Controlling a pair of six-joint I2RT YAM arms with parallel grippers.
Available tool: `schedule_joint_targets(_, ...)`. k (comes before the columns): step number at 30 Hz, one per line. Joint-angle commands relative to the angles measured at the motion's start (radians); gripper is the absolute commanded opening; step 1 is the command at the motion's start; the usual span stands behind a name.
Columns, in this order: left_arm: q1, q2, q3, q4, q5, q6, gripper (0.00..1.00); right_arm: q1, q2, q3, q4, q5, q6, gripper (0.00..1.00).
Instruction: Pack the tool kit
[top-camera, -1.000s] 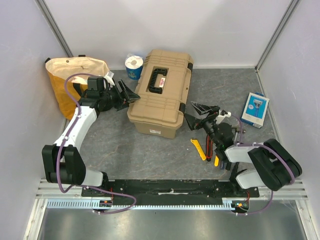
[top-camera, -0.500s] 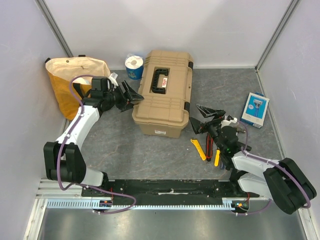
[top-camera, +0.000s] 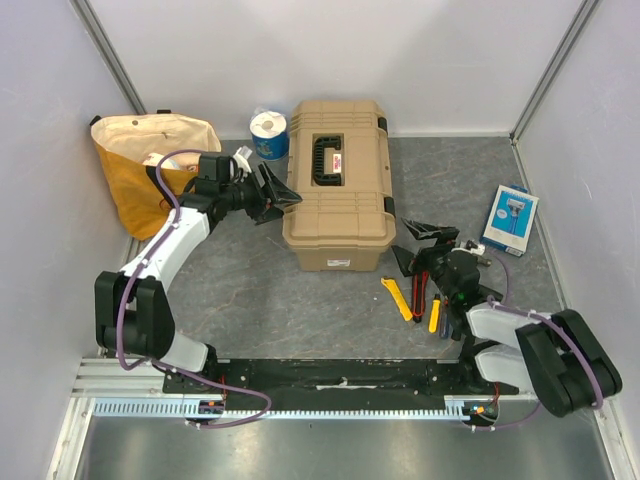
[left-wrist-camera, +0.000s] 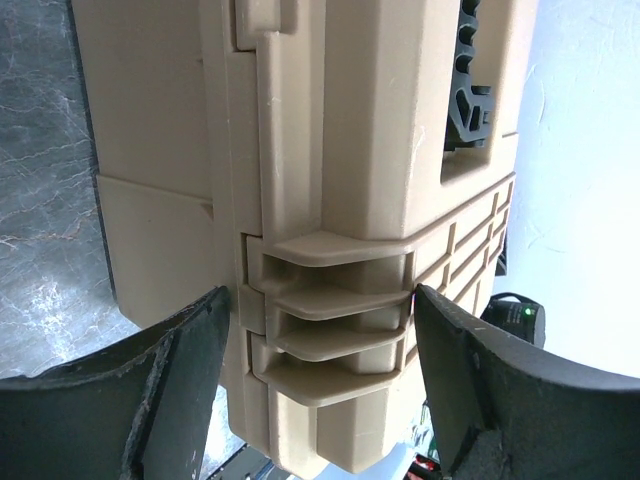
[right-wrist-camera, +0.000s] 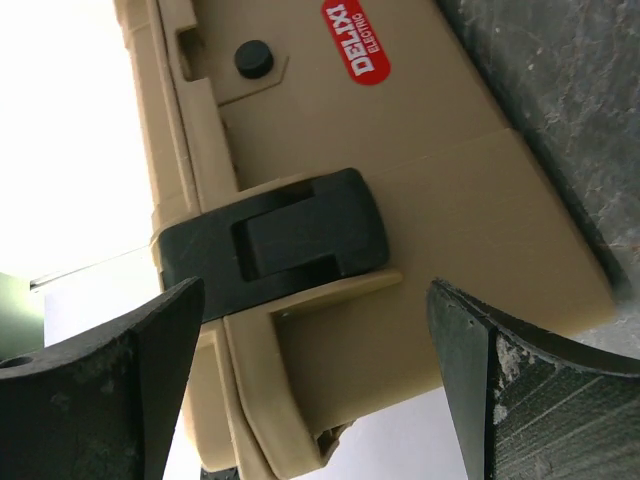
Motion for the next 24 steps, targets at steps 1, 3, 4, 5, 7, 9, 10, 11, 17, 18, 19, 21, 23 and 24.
schedule_joint_targets(1, -0.017, 0.029, 0.042, 0.009, 0.016, -0.028, 0.78, -0.025, 0.078, 0.011, 0.131, -0.060, -0.011, 0.98)
schedule_joint_targets(3, -0.019, 0.032, 0.045, 0.003, 0.011, -0.022, 0.78, -0.030, 0.107, 0.029, 0.151, -0.069, -0.031, 0.98)
schedule_joint_targets(4, -0.019, 0.033, 0.044, 0.000, 0.009, -0.020, 0.77, -0.036, 0.119, 0.042, 0.158, -0.082, -0.039, 0.98)
schedule_joint_targets(5, -0.020, 0.033, 0.045, 0.000, 0.009, -0.020, 0.77, -0.036, 0.136, 0.049, 0.176, -0.086, -0.041, 0.98)
schedule_joint_targets(7, -0.020, 0.036, 0.047, -0.002, 0.009, -0.019, 0.77, -0.036, 0.165, 0.060, 0.231, -0.096, -0.039, 0.98)
schedule_joint_targets(9, -0.019, 0.039, 0.050, -0.003, 0.008, -0.019, 0.77, -0.036, 0.193, 0.066, 0.292, -0.114, -0.001, 0.98)
schedule_joint_targets(10, -0.019, 0.041, 0.051, -0.005, 0.008, -0.017, 0.77, -0.037, 0.213, 0.068, 0.334, -0.119, 0.022, 0.98)
schedule_joint_targets(11, -0.019, 0.041, 0.054, -0.008, 0.005, -0.014, 0.77, -0.036, 0.231, 0.066, 0.384, -0.119, 0.051, 0.98)
schedule_joint_targets(17, -0.019, 0.052, 0.076, -0.039, -0.001, 0.006, 0.77, -0.036, 0.316, 0.082, 0.487, -0.126, 0.090, 0.98)
schedule_joint_targets(18, -0.019, 0.053, 0.079, -0.040, -0.003, 0.007, 0.77, -0.036, 0.323, 0.082, 0.494, -0.126, 0.085, 0.98)
schedule_joint_targets(19, -0.019, 0.053, 0.081, -0.043, -0.007, 0.009, 0.77, -0.037, 0.331, 0.080, 0.513, -0.122, 0.076, 0.98)
schedule_joint_targets(21, -0.017, 0.056, 0.088, -0.055, -0.015, 0.019, 0.77, -0.036, 0.351, 0.077, 0.538, -0.122, 0.055, 0.97)
schedule_joint_targets(23, -0.019, 0.056, 0.093, -0.065, -0.024, 0.029, 0.77, -0.037, 0.366, 0.086, 0.530, -0.132, 0.023, 0.95)
schedule_joint_targets(24, -0.017, 0.056, 0.094, -0.069, -0.026, 0.033, 0.77, -0.036, 0.376, 0.089, 0.521, -0.140, 0.004, 0.94)
